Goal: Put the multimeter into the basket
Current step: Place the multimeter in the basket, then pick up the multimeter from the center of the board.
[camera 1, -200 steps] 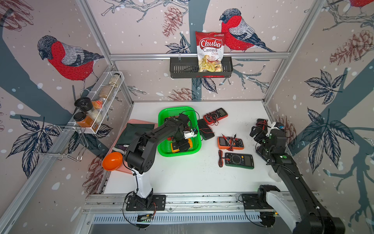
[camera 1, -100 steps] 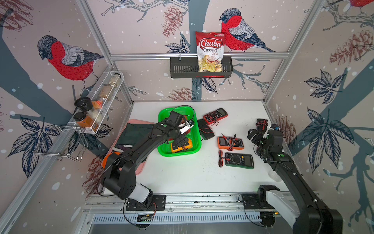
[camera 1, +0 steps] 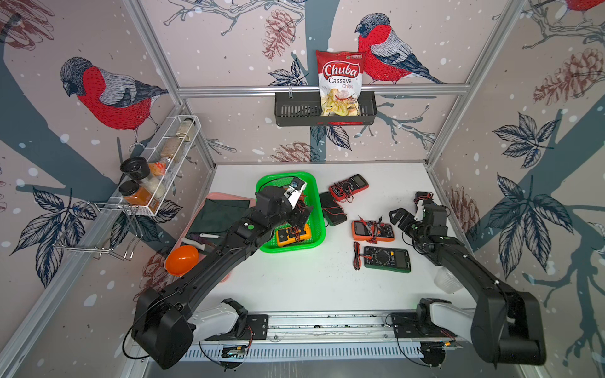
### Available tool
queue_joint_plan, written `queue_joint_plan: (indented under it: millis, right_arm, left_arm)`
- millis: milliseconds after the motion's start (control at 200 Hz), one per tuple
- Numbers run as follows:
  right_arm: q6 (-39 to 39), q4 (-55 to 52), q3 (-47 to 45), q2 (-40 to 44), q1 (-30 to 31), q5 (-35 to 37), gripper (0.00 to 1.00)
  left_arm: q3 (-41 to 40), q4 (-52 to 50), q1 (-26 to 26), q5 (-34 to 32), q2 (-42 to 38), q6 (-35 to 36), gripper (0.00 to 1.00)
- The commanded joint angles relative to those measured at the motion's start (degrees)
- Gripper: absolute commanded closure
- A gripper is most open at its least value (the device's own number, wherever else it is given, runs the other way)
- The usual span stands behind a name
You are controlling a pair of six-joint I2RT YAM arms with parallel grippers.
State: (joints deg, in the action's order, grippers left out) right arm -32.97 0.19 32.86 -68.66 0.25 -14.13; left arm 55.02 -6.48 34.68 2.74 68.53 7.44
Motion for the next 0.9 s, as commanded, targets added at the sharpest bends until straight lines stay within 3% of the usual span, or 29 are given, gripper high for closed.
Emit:
queue_joint_plan:
  millis: [0,155,375,650,896]
  right_arm:
    - [0.3,2.6,1.6,-2.8,-0.1,-2.0,0.00]
    - [0.7,3.1,2.9,-7.6,-0.1,-2.1,0.00]
    - [0.1,4.9,2.3,-10.4,-0.1,-3.4,0.00]
    - [0.3,5.7,-0.1,-9.8,-0.2,-3.7,0.01]
    - [-1.4,8.0,-3.1,-8.8,-0.2,-4.3,0.02]
  left_arm:
    - [0.6,4.8,4.3,-6.7,1.8,-2.2,0.03]
    - [1.8,6.4,10.7,-9.9,8.7,-0.8,0.03]
    - [14.1,3.6,18.6,-16.7,25.3,2.7,0.02]
    - [30.0,-7.4,20.6,-24.6,44.0,1.0,0.03]
    - [32.8,-8.6,21.5,-24.4,49.8,1.2,0.03]
